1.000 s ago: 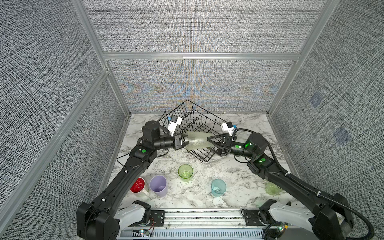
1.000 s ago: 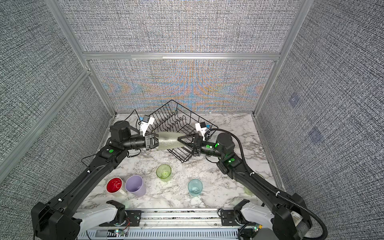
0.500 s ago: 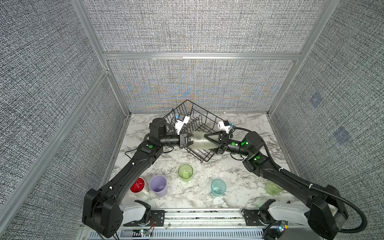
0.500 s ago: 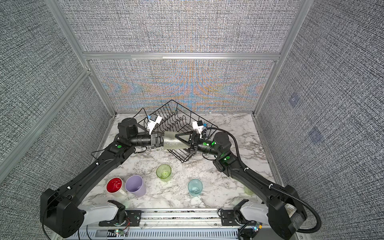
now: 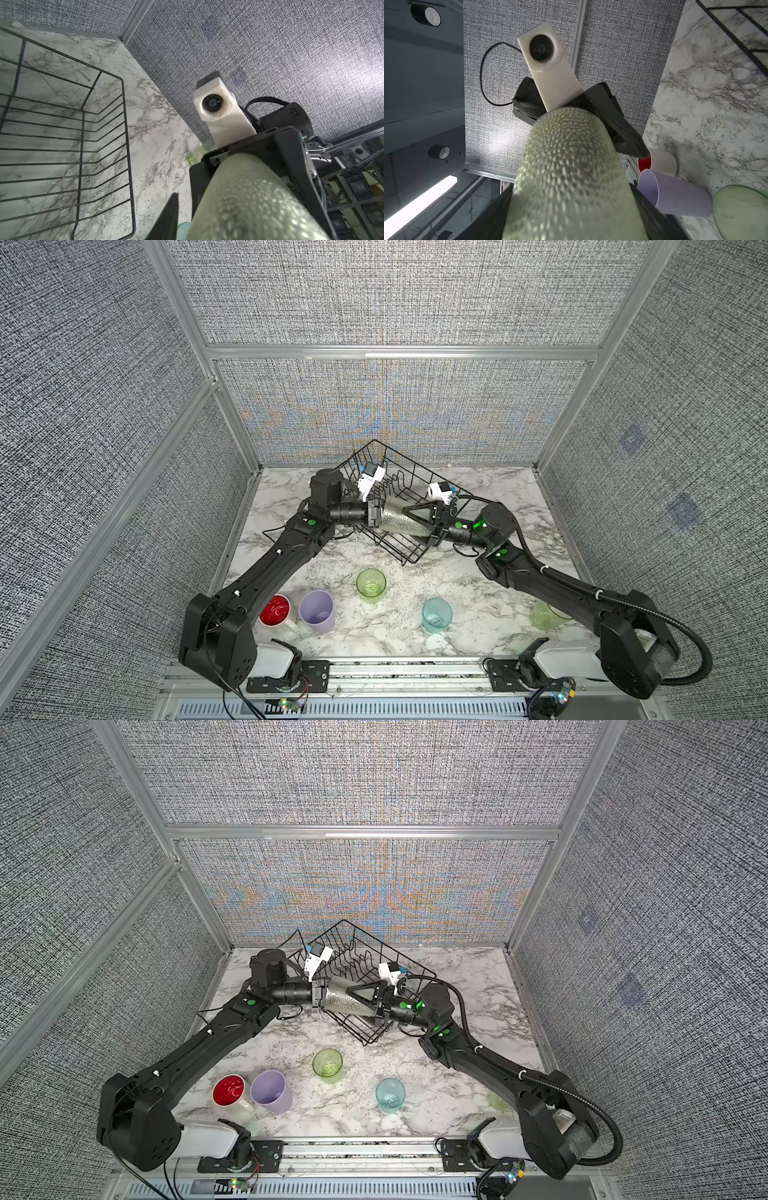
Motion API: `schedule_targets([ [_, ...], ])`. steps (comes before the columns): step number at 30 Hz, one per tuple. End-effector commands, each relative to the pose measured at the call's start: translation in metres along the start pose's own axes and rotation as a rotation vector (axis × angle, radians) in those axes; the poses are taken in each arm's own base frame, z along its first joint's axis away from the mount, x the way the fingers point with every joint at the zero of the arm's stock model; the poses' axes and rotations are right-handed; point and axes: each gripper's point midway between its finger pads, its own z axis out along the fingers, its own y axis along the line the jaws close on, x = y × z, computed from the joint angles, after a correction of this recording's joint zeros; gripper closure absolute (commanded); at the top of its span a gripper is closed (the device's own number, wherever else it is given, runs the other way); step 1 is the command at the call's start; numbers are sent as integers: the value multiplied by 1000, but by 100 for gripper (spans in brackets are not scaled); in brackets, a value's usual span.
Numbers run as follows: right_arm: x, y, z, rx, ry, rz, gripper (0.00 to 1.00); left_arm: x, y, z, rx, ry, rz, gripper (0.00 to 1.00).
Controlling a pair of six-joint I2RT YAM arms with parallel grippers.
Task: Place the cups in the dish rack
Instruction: 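Lift the frosted green cup with the left gripper and pass it to the right gripper, then carry the cup over the rack with the right gripper while the left gripper withdraws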
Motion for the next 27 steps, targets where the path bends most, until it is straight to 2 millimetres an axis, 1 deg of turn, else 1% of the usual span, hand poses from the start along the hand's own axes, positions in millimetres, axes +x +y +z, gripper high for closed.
schedule_targets([
  [1,-10,10,-6,-48,-33,-35,22,-5,15,-4,-103,-29,25,53],
  [2,-14,8,-8,-39,-39,-47,22,-5,21,-7,-144,-29,17,50],
  [4,-25,-3,-16,12,-50,-66,22,-4,38,-16,-268,-27,-3,42],
  [6,-35,-15,-24,69,-67,-82,22,-1,54,-28,-376,-35,-21,37],
  [8,-44,-26,-32,121,-81,-97,22,0,64,-40,-446,-59,-39,31],
  [11,-58,-43,-45,226,-103,-126,22,5,79,-58,-563,-89,-81,28],
  [13,-68,-55,-55,320,-110,-156,22,12,94,-67,-638,-106,-86,24],
  [15,-75,-61,-62,397,-108,-194,22,24,110,-71,-699,-85,-102,20],
  [16,-76,-70,-68,447,-107,-205,22,29,116,-74,-729,-67,-119,19],
  [17,-82,-68,-72,498,-113,-244,22,37,124,-77,-775,-38,-145,17],
  [20,-87,-82,-88,660,-114,-274,22,59,150,-88,-902,17,-251,16],
  [22,-86,-86,-95,724,-102,-287,22,74,164,-88,-940,62,-321,15],
  [23,-86,-88,-98,750,-97,-293,22,78,165,-83,-920,90,-346,14],
  [25,-85,-91,-104,785,-97,-308,22,82,167,-72,-881,110,-365,9],
  [27,-82,-91,-109,810,-98,-320,22,83,174,-65,-873,102,-367,8],
])
